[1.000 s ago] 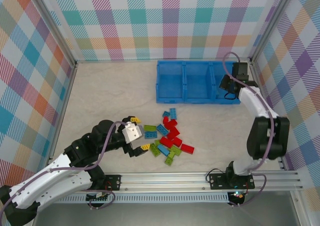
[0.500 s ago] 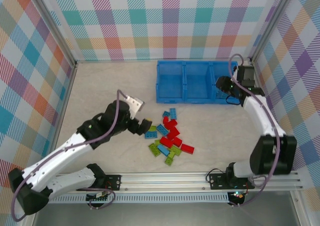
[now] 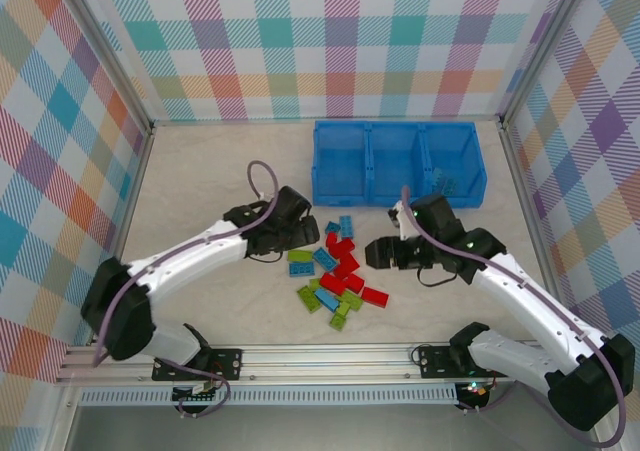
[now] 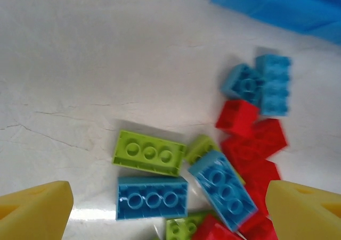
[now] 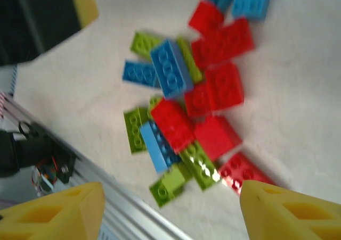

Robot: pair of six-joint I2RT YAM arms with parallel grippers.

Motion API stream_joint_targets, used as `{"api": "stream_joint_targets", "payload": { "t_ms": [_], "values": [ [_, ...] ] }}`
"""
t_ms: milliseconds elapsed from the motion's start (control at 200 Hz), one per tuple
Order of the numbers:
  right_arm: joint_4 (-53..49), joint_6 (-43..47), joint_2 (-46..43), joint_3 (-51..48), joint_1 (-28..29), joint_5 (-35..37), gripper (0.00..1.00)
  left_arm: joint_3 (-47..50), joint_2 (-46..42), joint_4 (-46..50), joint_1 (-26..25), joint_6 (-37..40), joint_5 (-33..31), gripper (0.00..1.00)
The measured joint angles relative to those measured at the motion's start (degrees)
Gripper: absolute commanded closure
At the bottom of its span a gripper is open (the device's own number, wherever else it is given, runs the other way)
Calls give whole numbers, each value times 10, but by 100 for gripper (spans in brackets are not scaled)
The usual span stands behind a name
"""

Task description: Sort the legos into containers by color

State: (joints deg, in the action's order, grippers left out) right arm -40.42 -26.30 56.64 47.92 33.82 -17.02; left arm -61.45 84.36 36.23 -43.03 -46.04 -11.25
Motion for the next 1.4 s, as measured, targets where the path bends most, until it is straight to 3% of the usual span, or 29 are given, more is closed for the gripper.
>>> {"api": "stream_joint_targets", "payload": {
  "t_ms": [235,530,845,1005,1105,1400],
  "values": [
    [-23,-14,-1,-10,15,12,26,-24,134,11,22,-19,8,6],
    [-21,-14,-1,-10,15,27,24,-21,161,-20,53,-51,44,32],
    [-21,-23,-1,-10,15,30,22,13,164,-26,55,-53,61,44],
    [-21,-29,-1,-10,15,30,22,50,131,-39,64,-53,62,45],
    [-18,-31,0,-10,15,30,21,96,85,-49,76,-33,74,37],
    [-1,-33,31,-10,19,30,19,130,-9,-114,76,144,144,27]
  ]
}}
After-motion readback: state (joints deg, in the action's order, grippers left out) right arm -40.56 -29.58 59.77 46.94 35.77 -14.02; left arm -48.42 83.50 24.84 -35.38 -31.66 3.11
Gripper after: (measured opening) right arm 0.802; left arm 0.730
